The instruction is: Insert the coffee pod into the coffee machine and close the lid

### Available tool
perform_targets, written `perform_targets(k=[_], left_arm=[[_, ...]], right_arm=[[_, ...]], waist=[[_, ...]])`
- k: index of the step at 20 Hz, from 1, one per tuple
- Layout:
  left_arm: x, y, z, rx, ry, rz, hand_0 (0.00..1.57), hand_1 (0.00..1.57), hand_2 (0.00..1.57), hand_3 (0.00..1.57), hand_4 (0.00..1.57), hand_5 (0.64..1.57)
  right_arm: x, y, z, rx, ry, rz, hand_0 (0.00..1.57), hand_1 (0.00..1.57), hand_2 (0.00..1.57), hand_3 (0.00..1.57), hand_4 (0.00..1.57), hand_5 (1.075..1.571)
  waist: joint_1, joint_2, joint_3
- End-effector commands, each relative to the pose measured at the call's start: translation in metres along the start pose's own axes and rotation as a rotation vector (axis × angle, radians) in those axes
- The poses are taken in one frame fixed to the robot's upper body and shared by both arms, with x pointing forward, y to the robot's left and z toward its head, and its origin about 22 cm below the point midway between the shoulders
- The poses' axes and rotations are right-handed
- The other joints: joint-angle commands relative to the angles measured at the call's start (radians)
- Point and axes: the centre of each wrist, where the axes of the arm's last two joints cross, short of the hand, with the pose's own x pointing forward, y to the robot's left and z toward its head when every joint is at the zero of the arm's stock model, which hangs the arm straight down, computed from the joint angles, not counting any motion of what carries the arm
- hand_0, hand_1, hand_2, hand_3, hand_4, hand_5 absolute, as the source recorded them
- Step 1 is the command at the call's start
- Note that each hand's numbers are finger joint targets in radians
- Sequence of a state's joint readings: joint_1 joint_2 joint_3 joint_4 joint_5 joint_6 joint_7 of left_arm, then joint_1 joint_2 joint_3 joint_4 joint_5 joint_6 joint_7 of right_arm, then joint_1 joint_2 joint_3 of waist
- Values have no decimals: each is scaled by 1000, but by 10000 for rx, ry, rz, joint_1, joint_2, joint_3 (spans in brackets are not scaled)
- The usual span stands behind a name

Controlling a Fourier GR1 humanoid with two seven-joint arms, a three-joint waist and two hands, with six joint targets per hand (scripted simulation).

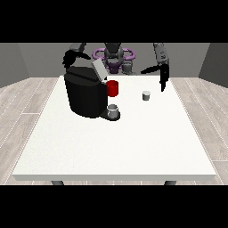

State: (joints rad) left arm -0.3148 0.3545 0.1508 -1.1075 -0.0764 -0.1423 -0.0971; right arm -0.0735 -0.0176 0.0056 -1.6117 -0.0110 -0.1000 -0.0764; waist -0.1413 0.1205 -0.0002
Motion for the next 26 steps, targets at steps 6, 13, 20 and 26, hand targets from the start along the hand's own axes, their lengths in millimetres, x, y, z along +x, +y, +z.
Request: perform_targets(k=[6,13,20,26], left_arm=[[-6,-25,-22,-604,933,-1079,0,0,0,0,0,1571],[11,-20,-41,-760,858,-2500,105,105,502,0,0,1571],[-22,-21,-34,-735,1623,-3284,615,615,738,477,0,1571],[-42,-15,-26,-768,1404,-4557,536,536,692,440,0,1571]], right_arm=[[-17,-2,-6,-96,309,76,0,0,0,0,332,1571],[-23,4,-21,-557,709,244,0,0,0,0,392,1571],[-26,-1,-14,-272,1307,630,0,0,0,0,424,1571],[-15,12,-18,-194,995,769,0,0,0,0,427,1571]], waist=[[204,281,4],[403,419,4],[86,351,1],[-54,571,-3]])
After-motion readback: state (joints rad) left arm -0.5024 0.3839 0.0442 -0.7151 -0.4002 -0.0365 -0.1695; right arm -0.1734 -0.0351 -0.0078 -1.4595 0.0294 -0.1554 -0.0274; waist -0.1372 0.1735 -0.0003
